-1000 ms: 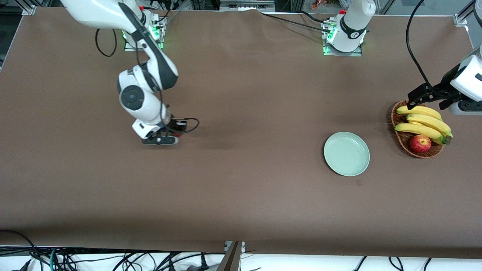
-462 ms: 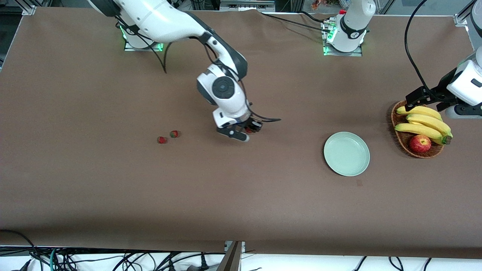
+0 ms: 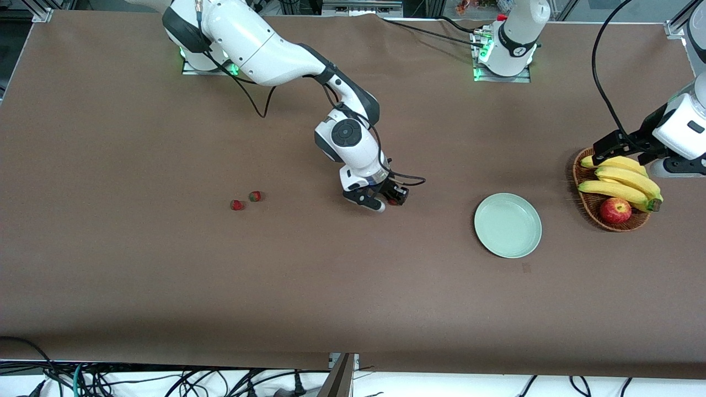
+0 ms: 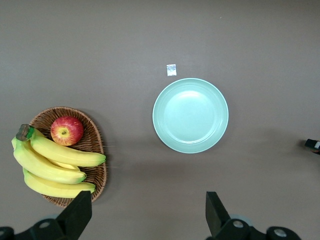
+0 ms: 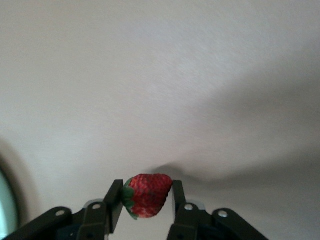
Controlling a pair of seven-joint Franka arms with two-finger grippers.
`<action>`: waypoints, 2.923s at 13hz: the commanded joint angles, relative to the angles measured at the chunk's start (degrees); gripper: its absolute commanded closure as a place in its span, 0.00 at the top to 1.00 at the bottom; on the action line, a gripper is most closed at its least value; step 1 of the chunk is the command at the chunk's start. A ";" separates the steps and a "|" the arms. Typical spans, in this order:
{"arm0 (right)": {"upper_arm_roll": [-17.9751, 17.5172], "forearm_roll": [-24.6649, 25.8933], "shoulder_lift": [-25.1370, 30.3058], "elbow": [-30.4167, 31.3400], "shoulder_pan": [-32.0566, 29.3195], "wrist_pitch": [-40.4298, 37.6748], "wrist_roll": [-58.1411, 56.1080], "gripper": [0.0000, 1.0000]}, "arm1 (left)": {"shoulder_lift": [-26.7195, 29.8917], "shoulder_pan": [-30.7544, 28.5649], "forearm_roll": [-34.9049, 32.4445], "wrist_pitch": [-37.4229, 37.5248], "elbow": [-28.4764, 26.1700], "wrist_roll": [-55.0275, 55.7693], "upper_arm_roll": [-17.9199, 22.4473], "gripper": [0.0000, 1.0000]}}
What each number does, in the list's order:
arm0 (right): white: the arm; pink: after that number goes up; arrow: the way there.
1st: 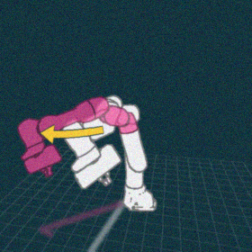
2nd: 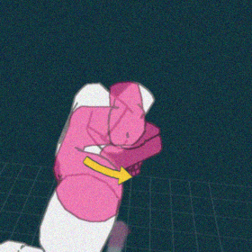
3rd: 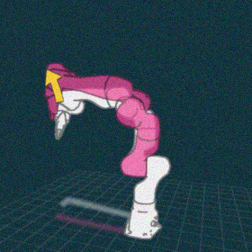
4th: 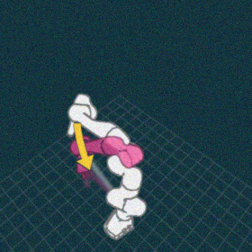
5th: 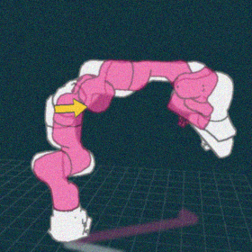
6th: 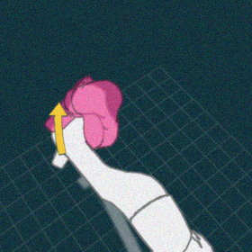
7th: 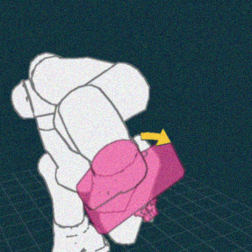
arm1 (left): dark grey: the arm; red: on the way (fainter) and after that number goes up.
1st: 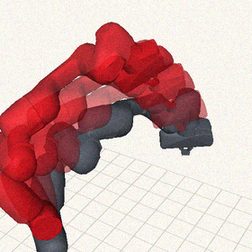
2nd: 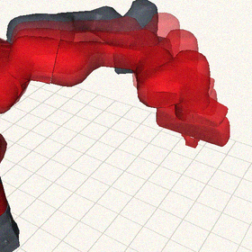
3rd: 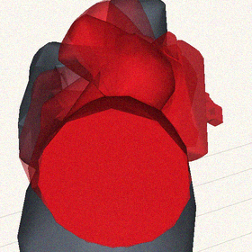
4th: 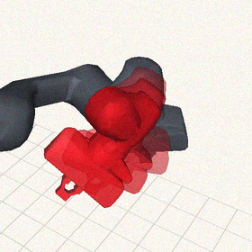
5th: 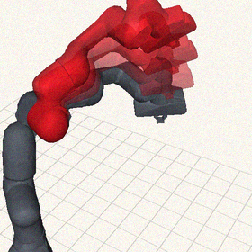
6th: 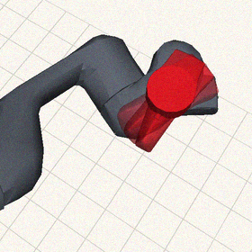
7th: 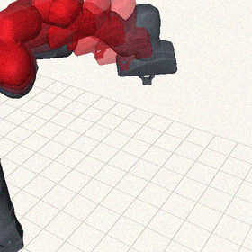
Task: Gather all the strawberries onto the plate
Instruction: 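Carry the strawberry toward the table middle and release it, then grasp the middle strawberry with the left gripper while the right gripper reaches strawberries, then carry the strawberry over the plate while the right gripper grasps another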
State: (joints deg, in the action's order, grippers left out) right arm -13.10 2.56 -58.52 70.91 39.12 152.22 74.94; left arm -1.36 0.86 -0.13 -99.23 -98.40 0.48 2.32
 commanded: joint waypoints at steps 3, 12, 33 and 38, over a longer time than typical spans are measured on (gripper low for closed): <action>0.00 1.05 9.46 -0.26 -7.38 -18.76 -9.15 1.00 | -1.80 -0.07 0.92 0.61 0.13 -0.92 -0.30 1.00; 1.75 1.57 24.24 26.27 -22.86 -30.49 -48.19 1.00 | -19.88 1.60 4.09 -9.98 0.13 5.56 -12.32 1.00; 3.61 1.49 25.65 37.20 -25.41 -22.23 -54.02 0.00 | -41.00 17.33 -1.88 -44.91 -0.31 31.16 -18.67 0.22; 0.19 0.61 24.69 34.39 -25.06 -21.18 -48.52 0.00 | -35.30 14.79 -7.75 -31.24 0.31 29.94 -14.64 0.17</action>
State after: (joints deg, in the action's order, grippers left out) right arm -11.10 3.40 -34.59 105.66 14.10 130.65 22.22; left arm -40.84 16.60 -3.76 -137.60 -97.99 30.90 -14.33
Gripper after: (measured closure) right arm 0.678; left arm 0.648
